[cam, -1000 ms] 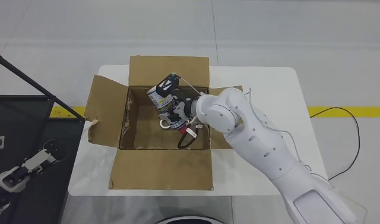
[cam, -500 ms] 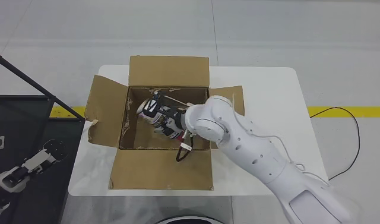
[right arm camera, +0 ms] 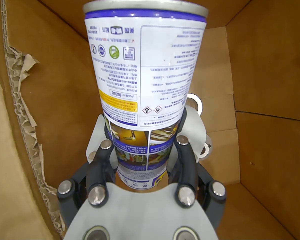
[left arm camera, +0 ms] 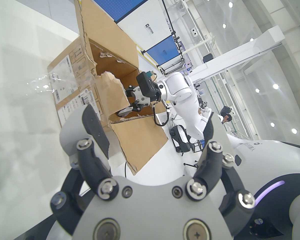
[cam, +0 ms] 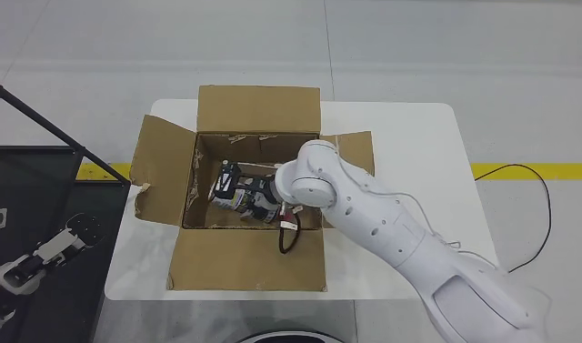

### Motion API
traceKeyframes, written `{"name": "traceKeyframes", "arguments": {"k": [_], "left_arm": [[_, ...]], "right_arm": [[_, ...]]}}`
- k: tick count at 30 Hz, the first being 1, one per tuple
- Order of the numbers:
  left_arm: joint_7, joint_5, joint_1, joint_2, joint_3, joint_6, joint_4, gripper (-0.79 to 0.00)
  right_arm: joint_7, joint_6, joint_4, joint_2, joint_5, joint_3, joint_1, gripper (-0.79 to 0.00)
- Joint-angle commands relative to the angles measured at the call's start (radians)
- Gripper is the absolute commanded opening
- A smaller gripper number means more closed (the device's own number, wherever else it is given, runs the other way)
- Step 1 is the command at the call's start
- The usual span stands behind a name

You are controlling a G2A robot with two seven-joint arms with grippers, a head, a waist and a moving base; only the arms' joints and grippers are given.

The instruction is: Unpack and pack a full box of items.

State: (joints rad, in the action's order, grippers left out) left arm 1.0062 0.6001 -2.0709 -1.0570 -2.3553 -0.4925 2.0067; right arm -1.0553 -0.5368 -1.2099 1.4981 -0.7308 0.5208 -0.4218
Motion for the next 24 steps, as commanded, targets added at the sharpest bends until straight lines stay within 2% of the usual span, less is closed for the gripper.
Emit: {"name": "traceKeyframes", "arguments": {"k": [1, 6, 24], "left_arm": [[0.0, 0.0, 0.0, 0.0, 0.0, 0.0, 0.0, 0.0], [0.0, 0.0, 0.0, 0.0, 0.0, 0.0, 0.0, 0.0], [0.0, 0.0, 0.0, 0.0, 0.0, 0.0, 0.0, 0.0]], "right_arm": [[-0.002, -0.012, 0.015, 0.003, 0.012, -0.002, 0.003, -0.662], [-0.021, -0.035, 0.049, 0.013, 0.036, -0.014, 0.011, -0.585], [-0.018, -0.066, 0.134, 0.045, 0.064, -0.04, 0.031, -0.471]]}}
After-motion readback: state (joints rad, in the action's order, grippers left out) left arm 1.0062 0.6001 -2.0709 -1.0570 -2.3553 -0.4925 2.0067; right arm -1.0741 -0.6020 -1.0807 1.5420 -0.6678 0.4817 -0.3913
